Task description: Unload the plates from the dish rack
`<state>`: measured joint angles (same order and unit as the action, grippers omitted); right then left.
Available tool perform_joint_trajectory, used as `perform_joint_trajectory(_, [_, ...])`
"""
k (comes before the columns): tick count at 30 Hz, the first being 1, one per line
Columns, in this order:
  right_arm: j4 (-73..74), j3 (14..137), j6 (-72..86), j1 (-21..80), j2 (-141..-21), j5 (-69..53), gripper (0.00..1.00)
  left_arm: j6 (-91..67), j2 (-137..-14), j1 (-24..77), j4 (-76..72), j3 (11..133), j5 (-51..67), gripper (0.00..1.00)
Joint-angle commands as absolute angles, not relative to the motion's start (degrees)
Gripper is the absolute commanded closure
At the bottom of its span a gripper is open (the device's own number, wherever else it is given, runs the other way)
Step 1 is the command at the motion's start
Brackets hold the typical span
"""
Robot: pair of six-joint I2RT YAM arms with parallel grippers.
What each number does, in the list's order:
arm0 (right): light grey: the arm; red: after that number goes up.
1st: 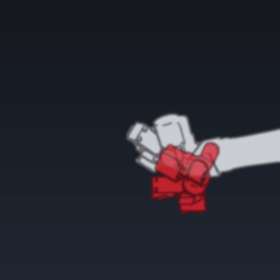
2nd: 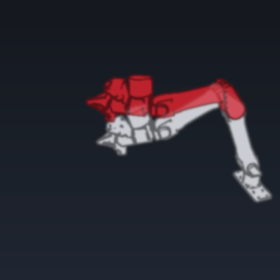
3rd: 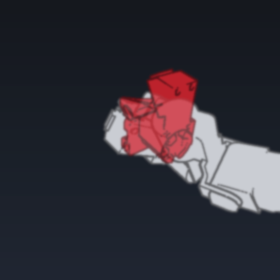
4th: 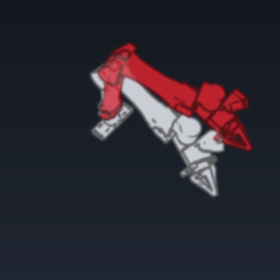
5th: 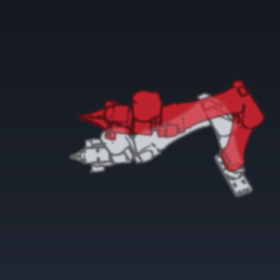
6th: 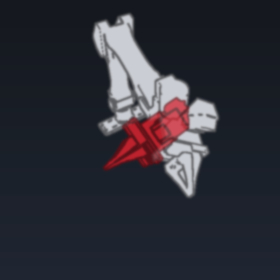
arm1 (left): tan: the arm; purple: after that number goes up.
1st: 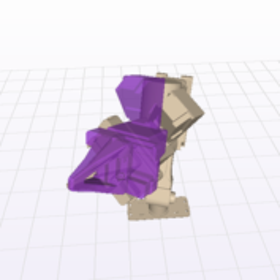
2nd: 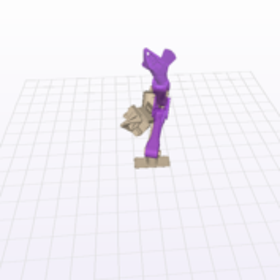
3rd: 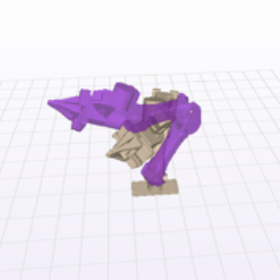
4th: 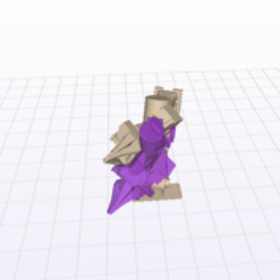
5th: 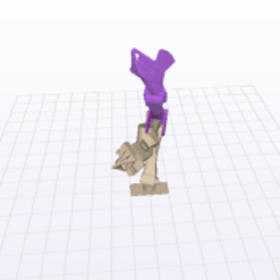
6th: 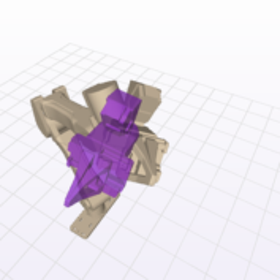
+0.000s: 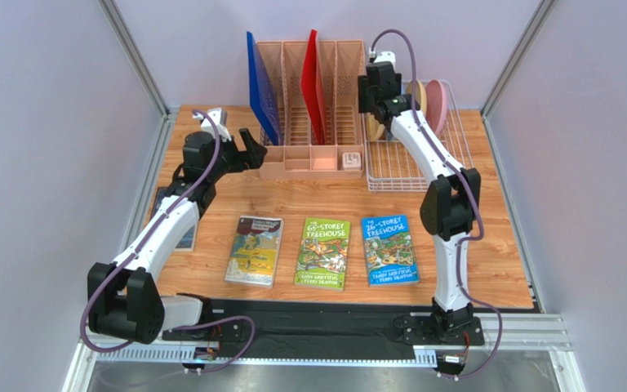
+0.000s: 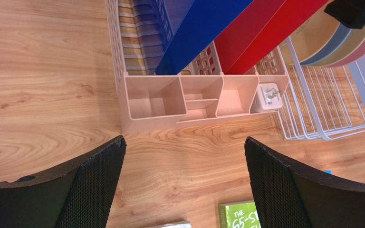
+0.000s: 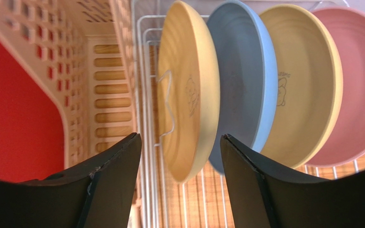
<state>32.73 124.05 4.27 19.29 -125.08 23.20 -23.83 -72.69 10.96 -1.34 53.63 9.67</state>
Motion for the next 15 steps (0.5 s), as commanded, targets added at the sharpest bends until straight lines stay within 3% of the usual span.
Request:
perform_joint_trajectory(1, [32.09, 129.03, 0.53, 19.51, -128.41, 32.6, 0.33, -22.15, -72.77, 11.07, -3.87, 53.96, 8.7, 0.0])
perform_joint_trajectory(6, [29.88, 129.9, -1.93, 19.69, -130.69, 34.54, 0.36, -21.36, -73.21, 11.07, -3.6, 54.49, 7.82, 0.0])
perform_joint_trajectory(7, [29.8, 130.6, -2.19, 19.69, -131.04, 34.37, 0.44, -21.27, -73.3, 11.07, -3.69, 54.49, 7.65, 0.0])
perform_joint_trajectory(9, [29.45, 130.69, -2.63, 19.78, -131.66, 33.23, 0.47, -21.27, -73.48, 11.07, -3.69, 54.49, 7.56, 0.0])
perform_joint_trajectory(12, [29.0, 131.13, -3.69, 20.04, -132.36, 32.78, 0.62, -21.18, -73.74, 11.07, -3.96, 54.32, 7.3, 0.0])
perform_joint_trajectory(13, [28.92, 131.22, -4.21, 20.21, -132.36, 32.7, 0.72, -21.09, -73.74, 11.16, -3.96, 54.23, 7.21, 0.0])
perform_joint_trajectory(15, [28.39, 131.04, -5.09, 20.65, -132.63, 32.08, 0.83, -21.09, -73.92, 11.07, -3.78, 54.05, 6.86, 0.0])
